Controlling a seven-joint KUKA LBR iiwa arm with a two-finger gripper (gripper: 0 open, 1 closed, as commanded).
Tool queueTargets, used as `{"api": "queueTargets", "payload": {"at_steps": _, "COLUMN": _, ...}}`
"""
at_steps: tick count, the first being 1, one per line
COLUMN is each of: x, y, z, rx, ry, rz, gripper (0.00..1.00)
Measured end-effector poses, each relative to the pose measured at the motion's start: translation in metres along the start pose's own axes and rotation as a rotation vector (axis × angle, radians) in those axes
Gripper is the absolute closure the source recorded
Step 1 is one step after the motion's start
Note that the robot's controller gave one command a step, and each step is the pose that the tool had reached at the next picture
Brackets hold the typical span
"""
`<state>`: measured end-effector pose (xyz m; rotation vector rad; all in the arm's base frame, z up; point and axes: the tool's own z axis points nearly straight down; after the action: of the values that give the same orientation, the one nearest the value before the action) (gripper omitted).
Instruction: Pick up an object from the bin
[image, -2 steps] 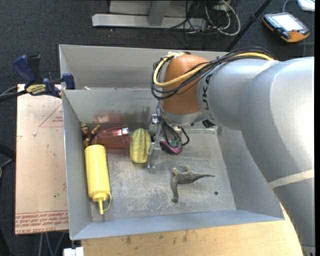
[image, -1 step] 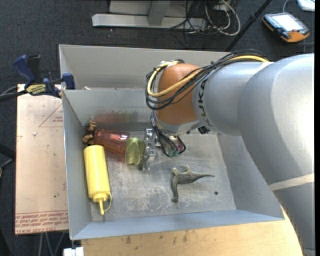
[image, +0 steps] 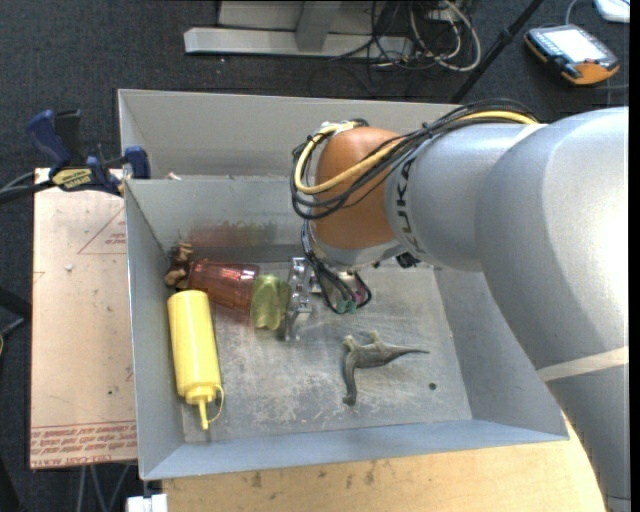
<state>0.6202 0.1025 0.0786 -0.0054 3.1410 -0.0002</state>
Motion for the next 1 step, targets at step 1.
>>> {"api": "queueTargets", "payload": {"at_steps": 1, "x": -0.0122, "y": 0.0134, "z": -0.1093, "rx": -0.001, "ry": -0.003, "rz": -0.006, "gripper": 1.00}}
